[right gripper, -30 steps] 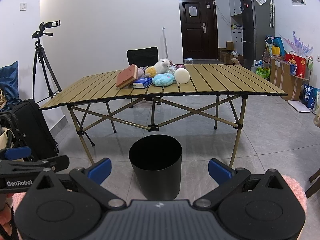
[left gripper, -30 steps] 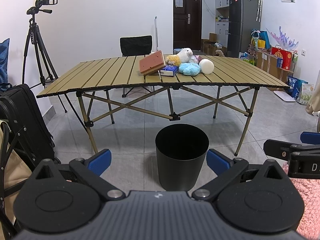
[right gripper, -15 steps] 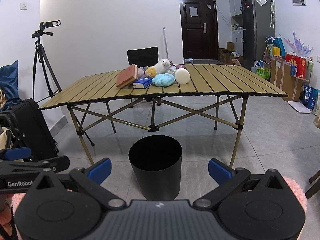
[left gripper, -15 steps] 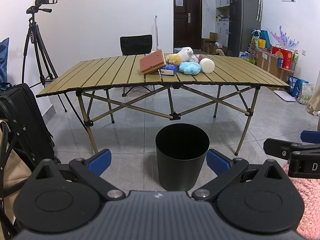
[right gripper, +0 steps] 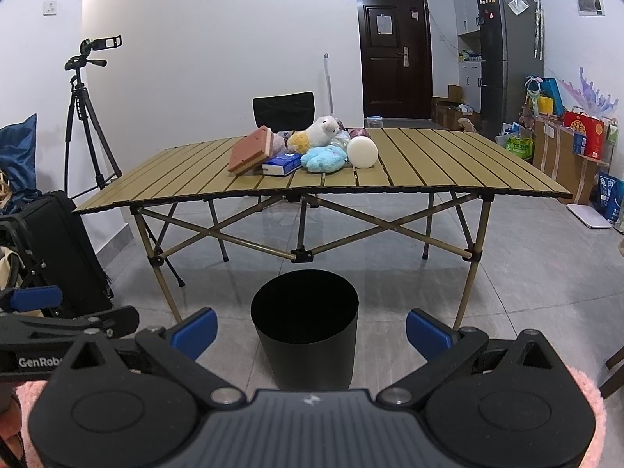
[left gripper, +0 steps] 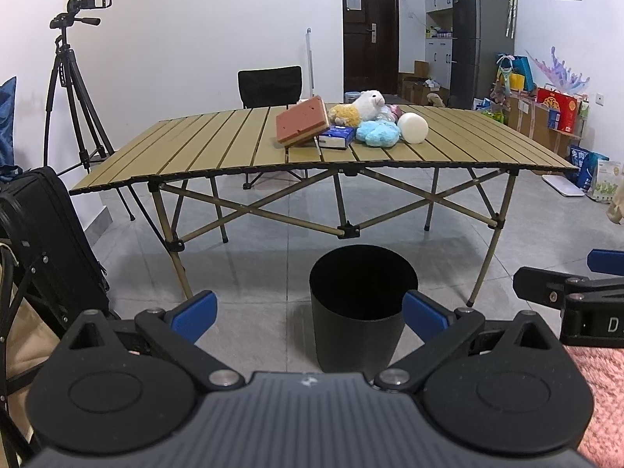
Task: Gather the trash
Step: 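Move both tools toward the items on the table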
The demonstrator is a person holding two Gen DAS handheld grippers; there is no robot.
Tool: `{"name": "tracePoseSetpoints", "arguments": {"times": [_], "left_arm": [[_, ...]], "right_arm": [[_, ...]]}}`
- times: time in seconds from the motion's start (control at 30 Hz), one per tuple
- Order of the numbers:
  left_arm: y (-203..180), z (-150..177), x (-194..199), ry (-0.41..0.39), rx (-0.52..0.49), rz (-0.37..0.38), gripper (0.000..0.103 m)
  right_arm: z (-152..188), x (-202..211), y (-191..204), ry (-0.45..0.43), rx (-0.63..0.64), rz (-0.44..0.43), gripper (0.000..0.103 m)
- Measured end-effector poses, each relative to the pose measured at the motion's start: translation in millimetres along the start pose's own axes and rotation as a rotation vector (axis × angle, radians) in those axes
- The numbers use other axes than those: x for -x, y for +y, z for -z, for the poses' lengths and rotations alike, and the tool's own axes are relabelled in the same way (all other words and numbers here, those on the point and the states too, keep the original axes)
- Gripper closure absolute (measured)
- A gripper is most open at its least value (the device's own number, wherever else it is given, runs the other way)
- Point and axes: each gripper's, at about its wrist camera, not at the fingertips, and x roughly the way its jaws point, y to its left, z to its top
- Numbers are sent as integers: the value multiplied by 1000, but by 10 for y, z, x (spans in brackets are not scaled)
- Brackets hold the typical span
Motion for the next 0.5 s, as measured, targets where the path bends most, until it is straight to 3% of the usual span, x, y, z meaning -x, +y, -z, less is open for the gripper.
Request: {"name": "tracePoseSetpoints", "arguments": {"times": [0.5], "left_arm": [[28, -432, -638, 6, -3, -14, 0]], "right_arm": [[-350, -608, -121, -14, 2, 7, 0]]}}
